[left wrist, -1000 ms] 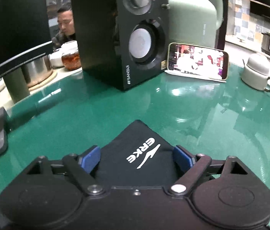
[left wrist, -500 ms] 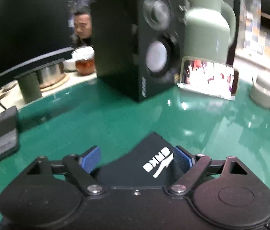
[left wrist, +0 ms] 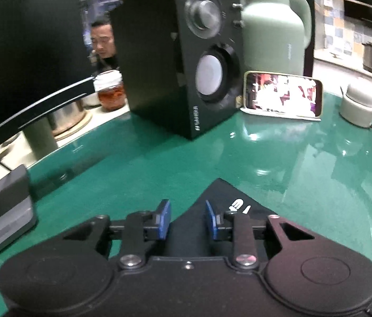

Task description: Fold clothes

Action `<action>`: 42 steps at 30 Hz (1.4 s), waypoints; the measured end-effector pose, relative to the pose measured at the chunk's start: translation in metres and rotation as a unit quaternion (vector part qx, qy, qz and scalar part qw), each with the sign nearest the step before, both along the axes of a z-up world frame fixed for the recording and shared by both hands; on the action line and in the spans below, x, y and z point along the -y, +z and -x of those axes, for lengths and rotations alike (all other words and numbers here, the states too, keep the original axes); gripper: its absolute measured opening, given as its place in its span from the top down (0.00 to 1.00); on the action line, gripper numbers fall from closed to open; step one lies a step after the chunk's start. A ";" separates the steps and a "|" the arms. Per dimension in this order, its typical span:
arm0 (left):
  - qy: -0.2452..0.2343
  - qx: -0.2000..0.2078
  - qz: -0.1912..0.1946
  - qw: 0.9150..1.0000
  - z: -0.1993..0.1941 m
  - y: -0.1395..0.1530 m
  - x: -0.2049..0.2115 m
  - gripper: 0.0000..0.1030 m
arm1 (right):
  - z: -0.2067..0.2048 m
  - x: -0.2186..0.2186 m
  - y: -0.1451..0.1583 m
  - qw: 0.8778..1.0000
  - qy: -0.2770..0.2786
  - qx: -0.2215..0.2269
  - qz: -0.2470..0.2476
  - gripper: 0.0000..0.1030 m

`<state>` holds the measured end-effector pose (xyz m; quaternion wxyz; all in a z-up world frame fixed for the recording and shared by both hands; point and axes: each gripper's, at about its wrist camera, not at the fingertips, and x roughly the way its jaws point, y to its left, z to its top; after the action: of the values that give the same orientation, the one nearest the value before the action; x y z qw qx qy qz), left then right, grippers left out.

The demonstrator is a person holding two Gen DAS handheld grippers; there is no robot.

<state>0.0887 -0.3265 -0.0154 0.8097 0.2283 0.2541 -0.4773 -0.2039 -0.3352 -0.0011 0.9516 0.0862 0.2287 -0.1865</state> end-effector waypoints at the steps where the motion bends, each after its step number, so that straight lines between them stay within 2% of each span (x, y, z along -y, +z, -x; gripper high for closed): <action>1: -0.003 0.001 -0.001 1.000 0.000 -0.001 0.001 0.72 | -0.006 -0.002 -0.004 1.000 0.015 -0.013 -0.006 0.99; 6: -0.013 0.001 -0.016 1.000 0.001 -0.010 0.013 0.72 | -0.039 -0.011 -0.025 0.994 0.070 -0.077 -0.020 0.99; 11: -0.013 0.010 -0.016 1.000 0.003 -0.013 0.016 0.72 | -0.051 -0.018 -0.032 0.991 0.085 -0.100 -0.010 0.99; 20: -0.009 0.018 -0.014 1.000 0.003 -0.015 0.018 0.71 | -0.042 -0.030 -0.030 0.990 0.090 -0.104 0.016 0.99; 23: -0.003 0.012 -0.012 1.000 0.001 -0.014 0.019 0.68 | -0.037 -0.031 -0.028 0.990 0.091 -0.103 0.020 0.99; 26: 0.007 0.004 -0.007 1.000 -0.004 -0.014 0.021 0.60 | -0.036 -0.031 -0.027 0.990 0.090 -0.104 0.026 0.99; 30: 0.014 -0.019 -0.005 1.000 -0.010 -0.011 0.018 0.60 | -0.032 -0.033 -0.027 0.990 0.089 -0.105 0.033 0.99; 34: 0.004 -0.003 -0.008 1.000 -0.001 -0.010 0.013 0.59 | -0.033 -0.032 -0.024 0.991 0.084 -0.103 0.025 0.96; 38: -0.003 0.011 -0.014 1.000 0.006 -0.013 0.014 0.58 | -0.041 -0.042 -0.017 0.990 0.113 -0.077 0.017 0.95; 42: -0.001 0.007 -0.014 1.000 0.005 -0.013 0.015 0.57 | -0.053 -0.059 -0.023 0.985 0.152 -0.086 0.017 0.95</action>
<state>0.0836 -0.3418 -0.0284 0.8075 0.2431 0.2552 -0.4729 -0.1507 -0.2766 -0.0240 0.9469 0.0176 0.3171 -0.0508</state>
